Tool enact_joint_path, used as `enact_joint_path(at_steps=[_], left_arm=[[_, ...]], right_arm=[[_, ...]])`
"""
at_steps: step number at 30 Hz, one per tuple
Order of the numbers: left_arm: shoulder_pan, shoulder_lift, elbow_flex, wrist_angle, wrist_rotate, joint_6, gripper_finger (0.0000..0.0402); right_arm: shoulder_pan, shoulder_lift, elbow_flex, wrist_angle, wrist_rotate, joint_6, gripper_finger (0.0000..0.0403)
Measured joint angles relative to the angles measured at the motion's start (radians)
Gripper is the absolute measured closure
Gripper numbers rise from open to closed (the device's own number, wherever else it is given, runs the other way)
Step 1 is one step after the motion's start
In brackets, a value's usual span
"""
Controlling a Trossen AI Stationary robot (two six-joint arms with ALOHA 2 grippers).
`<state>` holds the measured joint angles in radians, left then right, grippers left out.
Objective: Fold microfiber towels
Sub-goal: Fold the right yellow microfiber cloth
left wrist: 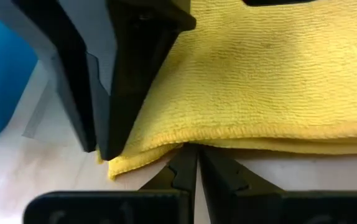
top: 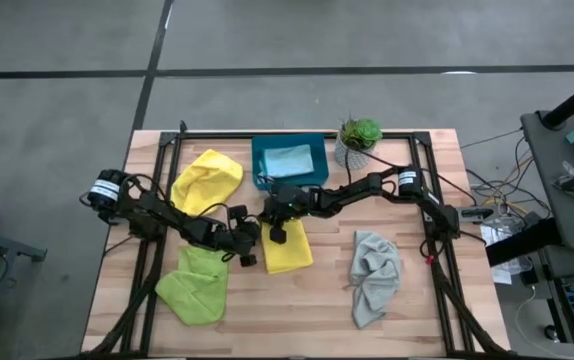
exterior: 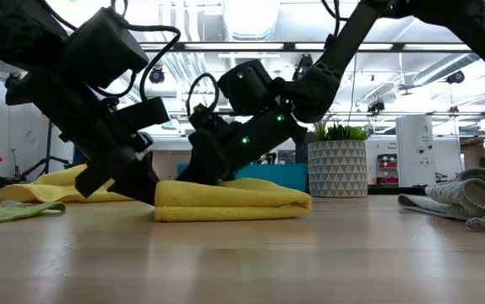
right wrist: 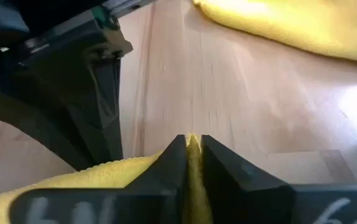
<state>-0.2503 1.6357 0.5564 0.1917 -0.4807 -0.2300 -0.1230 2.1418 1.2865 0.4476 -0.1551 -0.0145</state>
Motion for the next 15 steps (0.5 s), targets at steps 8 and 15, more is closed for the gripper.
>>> enact_joint_path(at_steps=[8, 15], left_arm=[[-0.002, -0.052, 0.000, -0.034, 0.106, -0.003, 0.0395], [-0.003, -0.098, 0.001, -0.064, 0.150, -0.003, 0.0395]], right_arm=[[0.000, -0.009, 0.000, -0.004, 0.000, 0.029, 0.0294], [0.000, -0.031, 0.000, -0.019, -0.001, 0.034, 0.0265]])
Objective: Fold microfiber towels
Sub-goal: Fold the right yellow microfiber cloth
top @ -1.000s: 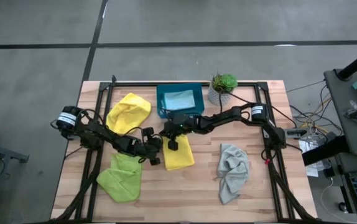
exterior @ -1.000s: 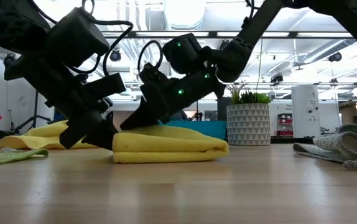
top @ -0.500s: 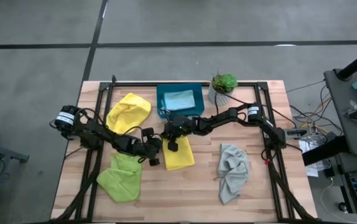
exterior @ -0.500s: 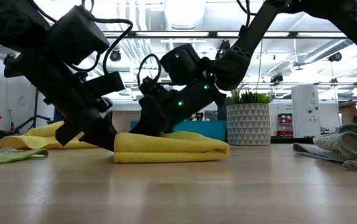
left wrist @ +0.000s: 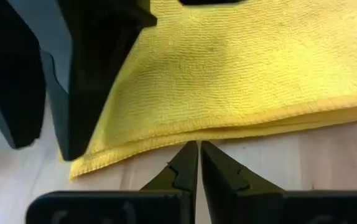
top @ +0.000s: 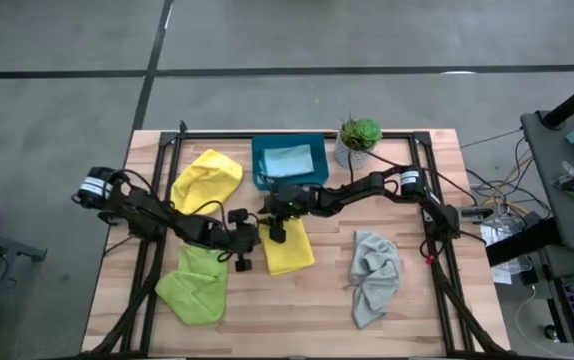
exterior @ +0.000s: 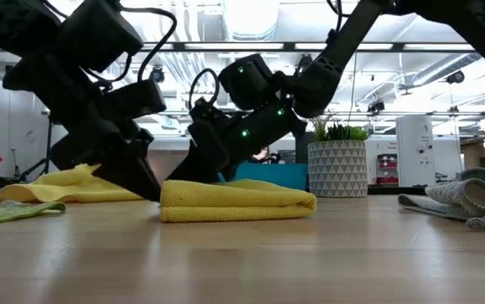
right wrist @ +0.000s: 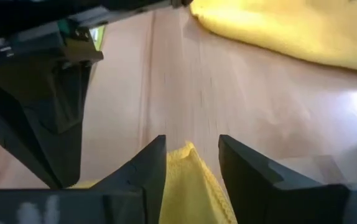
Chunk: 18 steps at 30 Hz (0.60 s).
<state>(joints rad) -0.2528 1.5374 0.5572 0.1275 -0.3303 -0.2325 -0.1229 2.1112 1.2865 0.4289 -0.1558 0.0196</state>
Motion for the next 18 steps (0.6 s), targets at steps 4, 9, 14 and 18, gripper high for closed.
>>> enact_joint_path(at_steps=[4, 9, 14, 18], left_arm=[[0.000, -0.038, 0.002, -0.023, 0.024, -0.023, 0.0395], [-0.006, -0.090, 0.003, -0.017, 0.042, -0.029, 0.0395], [-0.005, -0.109, 0.004, 0.044, 0.016, -0.049, 0.0395], [-0.004, -0.058, 0.004, 0.132, -0.064, -0.034, 0.0395]], right_arm=[[0.000, -0.034, 0.000, -0.043, 0.000, 0.007, 0.0262], [0.000, -0.111, 0.001, -0.148, 0.000, -0.006, 0.0273], [0.016, -0.197, -0.008, -0.292, 0.071, -0.041, 0.0287], [0.037, -0.244, -0.053, -0.319, 0.177, -0.073, 0.0301]])
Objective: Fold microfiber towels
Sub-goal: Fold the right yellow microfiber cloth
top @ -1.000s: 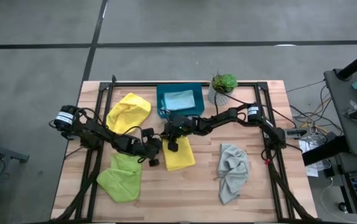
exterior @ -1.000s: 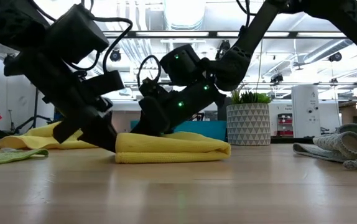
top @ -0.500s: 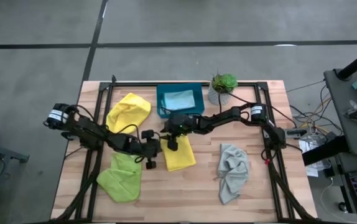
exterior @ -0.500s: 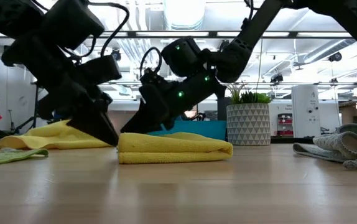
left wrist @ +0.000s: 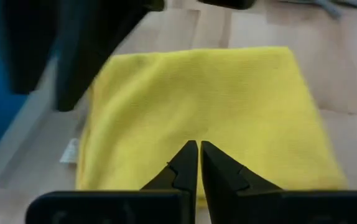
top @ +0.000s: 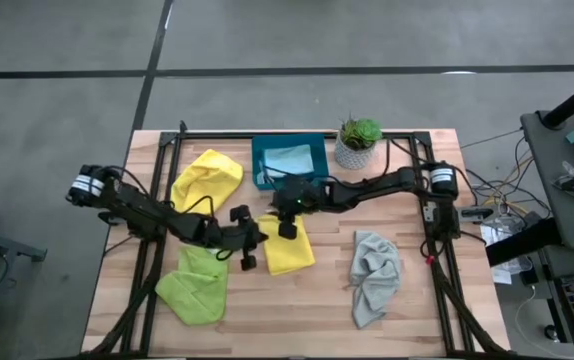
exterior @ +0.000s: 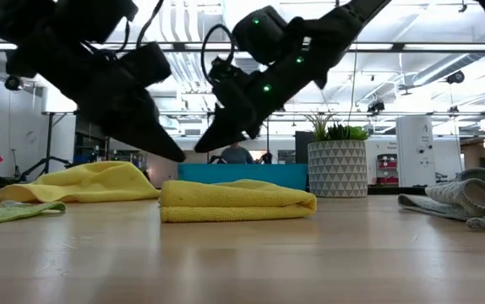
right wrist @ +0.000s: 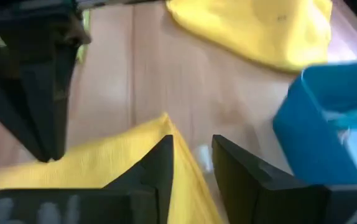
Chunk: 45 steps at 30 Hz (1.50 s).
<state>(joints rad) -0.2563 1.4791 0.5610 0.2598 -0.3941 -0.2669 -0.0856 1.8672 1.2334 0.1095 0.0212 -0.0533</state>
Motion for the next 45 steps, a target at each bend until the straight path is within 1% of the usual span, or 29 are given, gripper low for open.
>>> enact_joint_path(at_steps=[4, 6, 8, 10, 13, 19, 23, 30, 34, 37, 41, 45], left_arm=[[0.002, 0.085, 0.002, 0.069, -0.007, 0.018, 0.0395], [0.001, 0.121, 0.002, 0.072, -0.012, 0.009, 0.0395], [0.001, 0.144, 0.001, 0.064, -0.012, -0.010, 0.0395], [0.001, 0.162, 0.001, 0.069, 0.006, -0.019, 0.0395], [0.002, 0.183, 0.002, 0.074, 0.067, -0.036, 0.0395], [0.001, 0.195, 0.002, 0.079, 0.072, -0.048, 0.0395], [0.001, 0.155, 0.001, 0.051, 0.094, -0.042, 0.0395], [0.000, 0.042, 0.000, -0.031, 0.093, -0.041, 0.0395], [-0.003, -0.007, 0.000, -0.037, 0.089, -0.041, 0.0395], [-0.010, -0.027, 0.007, -0.036, 0.088, -0.041, 0.0395], [-0.033, -0.040, 0.025, -0.032, 0.086, -0.041, 0.0395], [-0.064, -0.041, 0.045, -0.031, 0.086, -0.041, 0.0395]], right_arm=[[0.005, -0.002, -0.052, -0.001, 0.005, 0.029, 0.0346], [0.005, -0.002, -0.093, 0.036, 0.008, 0.050, 0.0375], [0.005, -0.002, -0.141, 0.090, 0.021, 0.079, 0.0388], [0.005, -0.002, -0.182, 0.125, 0.060, 0.095, 0.0390], [0.003, -0.002, -0.231, 0.167, 0.115, 0.100, 0.0393], [0.000, -0.002, -0.291, 0.234, 0.139, 0.121, 0.0394], [0.000, -0.018, -0.287, 0.229, 0.139, 0.116, 0.0394], [0.018, -0.130, -0.258, 0.115, 0.139, 0.079, 0.0394], [0.043, -0.220, -0.264, 0.049, 0.138, 0.073, 0.0394], [0.079, -0.285, -0.281, -0.005, 0.137, 0.069, 0.0394], [0.139, -0.355, -0.305, -0.038, 0.136, 0.117, 0.0394], [0.208, -0.393, -0.305, -0.113, 0.129, 0.132, 0.0394]])
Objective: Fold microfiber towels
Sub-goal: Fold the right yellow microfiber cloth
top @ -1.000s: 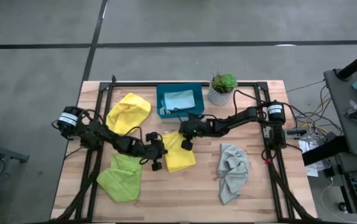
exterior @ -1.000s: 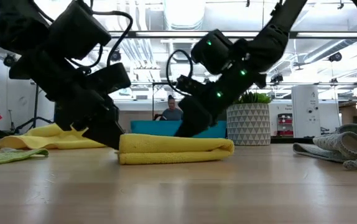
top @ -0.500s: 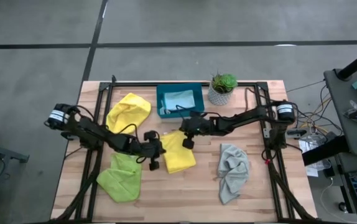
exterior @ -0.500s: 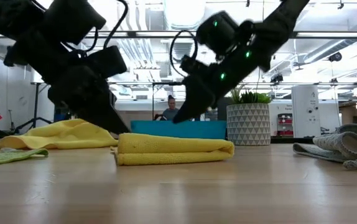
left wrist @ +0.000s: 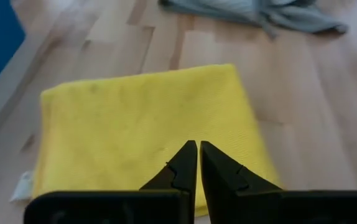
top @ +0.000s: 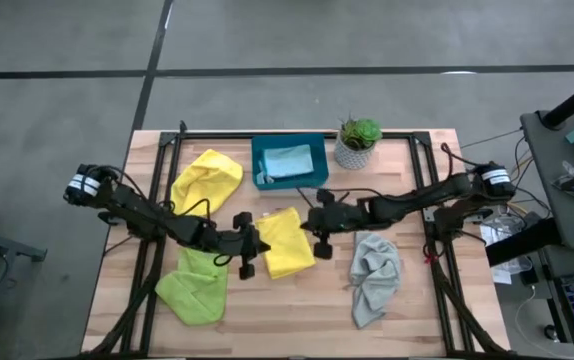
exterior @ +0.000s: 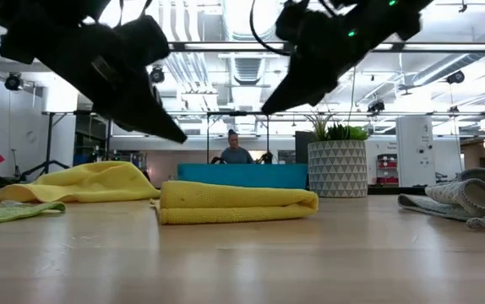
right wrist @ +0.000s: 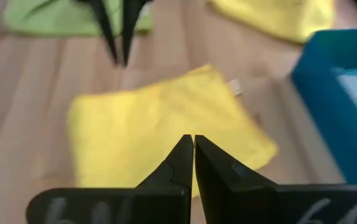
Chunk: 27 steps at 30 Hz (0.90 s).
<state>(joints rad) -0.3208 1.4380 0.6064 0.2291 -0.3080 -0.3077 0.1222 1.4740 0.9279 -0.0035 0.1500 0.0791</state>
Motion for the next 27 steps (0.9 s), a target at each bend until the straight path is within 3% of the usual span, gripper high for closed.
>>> enact_joint_path(at_steps=[9, 18, 22, 27], left_arm=[[-0.025, 0.001, 0.026, -0.002, -0.007, 0.000, 0.0395], [-0.028, 0.003, 0.030, -0.001, -0.007, 0.001, 0.0395], [-0.028, 0.022, 0.030, 0.000, -0.015, 0.026, 0.0395], [-0.020, 0.031, 0.030, -0.002, -0.058, 0.054, 0.0395]], right_arm=[[0.125, -0.013, -0.001, -0.094, -0.001, 0.147, 0.0375], [0.121, 0.011, -0.001, -0.222, -0.009, 0.550, 0.0281], [0.126, 0.052, -0.002, -0.171, -0.015, 0.524, 0.0259], [0.129, 0.159, -0.002, 0.050, -0.020, 0.423, 0.0292]])
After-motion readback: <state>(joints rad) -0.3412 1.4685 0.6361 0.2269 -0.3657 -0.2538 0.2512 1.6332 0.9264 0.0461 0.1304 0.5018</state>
